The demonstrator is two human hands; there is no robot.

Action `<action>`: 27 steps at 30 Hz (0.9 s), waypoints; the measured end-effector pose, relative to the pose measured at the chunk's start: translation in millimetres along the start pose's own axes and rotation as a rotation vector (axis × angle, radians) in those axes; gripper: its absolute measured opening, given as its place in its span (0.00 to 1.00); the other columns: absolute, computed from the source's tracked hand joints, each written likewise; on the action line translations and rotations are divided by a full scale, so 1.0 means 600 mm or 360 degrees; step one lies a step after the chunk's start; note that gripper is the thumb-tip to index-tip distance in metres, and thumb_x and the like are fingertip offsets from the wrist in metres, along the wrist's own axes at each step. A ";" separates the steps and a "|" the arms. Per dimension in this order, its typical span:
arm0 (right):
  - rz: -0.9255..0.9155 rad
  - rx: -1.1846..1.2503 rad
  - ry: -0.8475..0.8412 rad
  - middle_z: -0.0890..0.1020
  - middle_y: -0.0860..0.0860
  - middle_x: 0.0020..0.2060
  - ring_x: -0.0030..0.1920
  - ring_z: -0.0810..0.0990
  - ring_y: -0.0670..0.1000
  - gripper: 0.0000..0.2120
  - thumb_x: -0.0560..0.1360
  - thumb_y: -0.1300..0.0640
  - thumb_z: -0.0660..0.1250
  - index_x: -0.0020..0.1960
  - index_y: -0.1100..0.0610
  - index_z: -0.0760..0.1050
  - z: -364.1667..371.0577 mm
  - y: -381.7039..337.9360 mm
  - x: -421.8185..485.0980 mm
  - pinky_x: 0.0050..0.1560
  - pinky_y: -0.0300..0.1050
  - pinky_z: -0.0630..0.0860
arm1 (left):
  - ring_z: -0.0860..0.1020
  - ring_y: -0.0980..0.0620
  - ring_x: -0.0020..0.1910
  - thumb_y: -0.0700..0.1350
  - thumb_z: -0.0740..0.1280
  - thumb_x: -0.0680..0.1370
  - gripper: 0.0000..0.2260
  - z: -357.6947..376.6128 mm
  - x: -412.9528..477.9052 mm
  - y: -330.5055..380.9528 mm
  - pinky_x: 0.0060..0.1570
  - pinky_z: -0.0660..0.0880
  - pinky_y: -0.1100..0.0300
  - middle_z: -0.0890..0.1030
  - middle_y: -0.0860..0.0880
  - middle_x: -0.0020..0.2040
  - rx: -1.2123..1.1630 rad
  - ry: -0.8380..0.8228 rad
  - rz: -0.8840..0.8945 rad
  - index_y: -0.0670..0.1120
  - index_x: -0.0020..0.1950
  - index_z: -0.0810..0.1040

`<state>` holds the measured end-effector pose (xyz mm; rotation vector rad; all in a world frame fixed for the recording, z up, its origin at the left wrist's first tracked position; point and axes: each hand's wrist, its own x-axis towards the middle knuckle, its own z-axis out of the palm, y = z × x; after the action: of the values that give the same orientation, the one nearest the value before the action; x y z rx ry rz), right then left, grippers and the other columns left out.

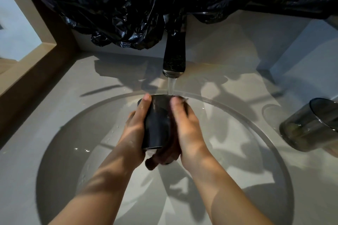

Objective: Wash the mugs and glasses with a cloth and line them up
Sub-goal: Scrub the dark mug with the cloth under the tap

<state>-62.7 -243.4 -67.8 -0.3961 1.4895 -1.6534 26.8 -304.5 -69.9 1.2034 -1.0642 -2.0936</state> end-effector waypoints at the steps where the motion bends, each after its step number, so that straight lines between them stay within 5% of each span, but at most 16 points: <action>1: -0.0022 -0.0037 -0.0088 0.81 0.49 0.52 0.50 0.81 0.50 0.20 0.73 0.44 0.67 0.64 0.46 0.70 0.002 0.001 -0.005 0.48 0.44 0.79 | 0.82 0.42 0.54 0.73 0.73 0.54 0.45 -0.001 0.000 0.000 0.58 0.76 0.45 0.82 0.41 0.56 0.0024 -0.0032 -0.0012 0.48 0.63 0.77; 3: 0.0000 -0.0079 -0.0074 0.80 0.50 0.54 0.52 0.80 0.50 0.24 0.73 0.43 0.67 0.67 0.45 0.67 0.001 0.000 -0.005 0.53 0.47 0.78 | 0.82 0.43 0.53 0.71 0.72 0.54 0.43 -0.005 0.003 -0.001 0.54 0.78 0.48 0.83 0.42 0.55 0.0046 -0.0031 -0.0051 0.48 0.62 0.77; 5: 0.0137 0.0034 0.0062 0.83 0.54 0.52 0.52 0.82 0.54 0.20 0.74 0.39 0.64 0.60 0.49 0.75 -0.003 -0.006 0.007 0.56 0.52 0.78 | 0.82 0.44 0.53 0.70 0.71 0.55 0.42 -0.003 0.003 -0.002 0.52 0.78 0.50 0.83 0.42 0.55 0.0079 -0.0046 -0.0046 0.48 0.62 0.76; 8: 0.0382 0.0263 0.0107 0.83 0.58 0.54 0.53 0.82 0.59 0.30 0.67 0.32 0.64 0.58 0.52 0.78 -0.004 -0.015 0.012 0.59 0.58 0.77 | 0.82 0.45 0.54 0.69 0.71 0.57 0.40 0.002 0.001 -0.003 0.53 0.77 0.51 0.82 0.43 0.56 0.0078 -0.0063 0.0000 0.47 0.63 0.76; 13: -0.0065 -0.0300 0.0015 0.75 0.50 0.59 0.58 0.77 0.52 0.30 0.72 0.42 0.69 0.70 0.44 0.62 0.005 -0.010 -0.009 0.58 0.50 0.76 | 0.81 0.47 0.54 0.73 0.69 0.57 0.38 -0.002 -0.003 -0.002 0.61 0.74 0.46 0.83 0.46 0.55 0.0253 -0.0082 0.0051 0.51 0.60 0.78; 16: -0.0245 -0.0335 0.0206 0.79 0.50 0.54 0.53 0.79 0.49 0.17 0.74 0.41 0.65 0.59 0.46 0.73 0.008 -0.008 -0.004 0.56 0.45 0.77 | 0.82 0.47 0.53 0.71 0.73 0.58 0.38 0.004 -0.010 -0.002 0.60 0.75 0.47 0.84 0.46 0.54 0.0183 -0.0103 0.0085 0.50 0.61 0.78; 18: -0.0106 -0.0092 0.0337 0.81 0.50 0.46 0.49 0.80 0.52 0.11 0.77 0.42 0.62 0.49 0.49 0.76 -0.001 -0.016 0.011 0.55 0.49 0.78 | 0.82 0.46 0.53 0.71 0.71 0.56 0.40 0.008 -0.010 -0.004 0.55 0.78 0.49 0.83 0.45 0.55 0.0093 -0.0038 0.0118 0.50 0.62 0.75; 21: -0.0018 0.0019 0.0268 0.80 0.49 0.44 0.47 0.79 0.51 0.10 0.78 0.44 0.61 0.49 0.50 0.74 -0.001 -0.021 0.012 0.49 0.46 0.78 | 0.81 0.45 0.55 0.75 0.67 0.55 0.45 0.008 -0.008 -0.002 0.53 0.78 0.50 0.81 0.43 0.57 0.0046 0.0015 0.0124 0.48 0.64 0.75; 25: -0.0370 -0.0844 0.0006 0.65 0.44 0.65 0.61 0.67 0.42 0.40 0.66 0.34 0.60 0.74 0.45 0.56 0.014 0.003 -0.025 0.62 0.38 0.66 | 0.82 0.46 0.54 0.73 0.68 0.54 0.44 0.004 -0.006 -0.002 0.58 0.75 0.48 0.82 0.43 0.56 0.0045 0.0028 0.0042 0.48 0.62 0.77; 27: -0.0609 -0.1006 -0.0035 0.60 0.44 0.71 0.67 0.62 0.42 0.41 0.66 0.32 0.58 0.76 0.44 0.53 0.014 0.003 -0.026 0.66 0.38 0.62 | 0.82 0.49 0.54 0.72 0.68 0.54 0.43 0.003 -0.007 0.000 0.58 0.75 0.50 0.83 0.46 0.55 0.0045 -0.0002 0.0006 0.49 0.62 0.77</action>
<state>-46.9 -237.3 -63.1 -1.0944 1.9960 -1.4042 27.4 -300.9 -67.2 1.2128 -1.0991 -2.0836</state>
